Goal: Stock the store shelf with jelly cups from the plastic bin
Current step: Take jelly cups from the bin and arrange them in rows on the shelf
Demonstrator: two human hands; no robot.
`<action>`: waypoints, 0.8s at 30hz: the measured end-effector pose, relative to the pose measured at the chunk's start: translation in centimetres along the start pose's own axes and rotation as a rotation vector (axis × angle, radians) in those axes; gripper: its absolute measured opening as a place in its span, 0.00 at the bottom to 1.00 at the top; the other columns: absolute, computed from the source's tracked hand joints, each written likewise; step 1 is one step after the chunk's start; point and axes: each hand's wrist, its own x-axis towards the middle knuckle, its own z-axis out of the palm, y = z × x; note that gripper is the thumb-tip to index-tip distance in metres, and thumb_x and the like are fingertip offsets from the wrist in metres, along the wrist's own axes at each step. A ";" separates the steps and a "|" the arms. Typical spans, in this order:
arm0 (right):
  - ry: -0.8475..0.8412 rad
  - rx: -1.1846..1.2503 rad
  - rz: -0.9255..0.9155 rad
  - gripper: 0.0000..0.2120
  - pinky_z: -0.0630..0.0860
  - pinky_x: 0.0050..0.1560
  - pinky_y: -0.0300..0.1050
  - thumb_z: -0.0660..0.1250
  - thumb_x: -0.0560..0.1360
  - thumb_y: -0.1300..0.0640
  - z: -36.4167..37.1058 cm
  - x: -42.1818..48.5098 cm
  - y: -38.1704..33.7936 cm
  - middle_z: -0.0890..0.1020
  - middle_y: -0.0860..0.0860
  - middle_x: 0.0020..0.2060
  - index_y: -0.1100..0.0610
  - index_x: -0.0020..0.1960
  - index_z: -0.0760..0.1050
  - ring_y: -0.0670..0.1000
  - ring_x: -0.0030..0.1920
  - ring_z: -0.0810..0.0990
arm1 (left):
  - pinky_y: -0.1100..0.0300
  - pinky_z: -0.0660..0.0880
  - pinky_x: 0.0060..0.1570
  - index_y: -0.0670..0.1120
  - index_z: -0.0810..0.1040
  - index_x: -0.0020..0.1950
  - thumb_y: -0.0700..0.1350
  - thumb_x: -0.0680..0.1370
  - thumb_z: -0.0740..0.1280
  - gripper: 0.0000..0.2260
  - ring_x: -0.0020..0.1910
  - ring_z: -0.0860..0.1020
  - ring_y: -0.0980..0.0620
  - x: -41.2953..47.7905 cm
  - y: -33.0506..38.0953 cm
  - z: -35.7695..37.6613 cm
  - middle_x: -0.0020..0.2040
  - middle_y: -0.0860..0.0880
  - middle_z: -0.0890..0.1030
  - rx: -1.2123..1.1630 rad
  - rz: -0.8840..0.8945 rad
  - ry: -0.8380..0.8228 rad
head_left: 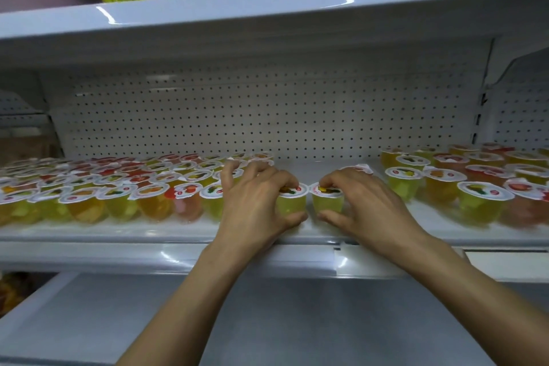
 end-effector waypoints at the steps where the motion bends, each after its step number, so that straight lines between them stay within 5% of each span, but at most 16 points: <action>1: 0.009 0.005 -0.005 0.19 0.70 0.55 0.46 0.71 0.72 0.43 -0.1 -0.1 0.1 0.79 0.48 0.55 0.51 0.58 0.76 0.51 0.57 0.76 | 0.48 0.54 0.65 0.58 0.80 0.49 0.66 0.61 0.68 0.21 0.58 0.75 0.54 -0.2 -0.1 0.0 0.47 0.61 0.81 0.005 0.008 -0.006; 7: 0.041 0.060 0.080 0.12 0.72 0.56 0.49 0.61 0.80 0.58 -3.5 2.5 3.2 0.80 0.54 0.55 0.56 0.59 0.78 0.55 0.57 0.77 | 0.43 0.47 0.72 0.59 0.77 0.60 0.73 0.64 0.59 0.31 0.65 0.72 0.55 -1.2 -1.8 -0.9 0.59 0.59 0.78 0.022 -0.019 -0.026; 12: -0.418 -0.087 0.130 0.13 0.71 0.61 0.44 0.65 0.78 0.51 -4.3 6.2 5.8 0.77 0.45 0.62 0.47 0.62 0.77 0.48 0.58 0.75 | 0.41 0.46 0.73 0.58 0.77 0.62 0.74 0.64 0.58 0.34 0.66 0.73 0.54 -1.6 -2.6 -1.2 0.60 0.58 0.79 0.060 -0.037 -0.073; 18: -0.505 0.324 0.285 0.14 0.82 0.50 0.44 0.67 0.76 0.67 -3.4 8.1 6.3 0.83 0.51 0.53 0.54 0.56 0.83 0.52 0.52 0.82 | 0.43 0.47 0.72 0.58 0.76 0.64 0.73 0.64 0.58 0.33 0.64 0.74 0.53 -2.1 -3.7 -1.2 0.60 0.56 0.79 0.057 -0.081 -0.086; 24: -0.509 0.623 0.299 0.11 0.80 0.50 0.36 0.66 0.77 0.67 -1.4 9.3 4.7 0.85 0.52 0.51 0.59 0.56 0.82 0.49 0.51 0.84 | 0.46 0.45 0.72 0.58 0.75 0.64 0.73 0.65 0.59 0.33 0.61 0.77 0.55 -2.4 -4.1 -0.9 0.59 0.56 0.80 0.046 -0.116 -0.105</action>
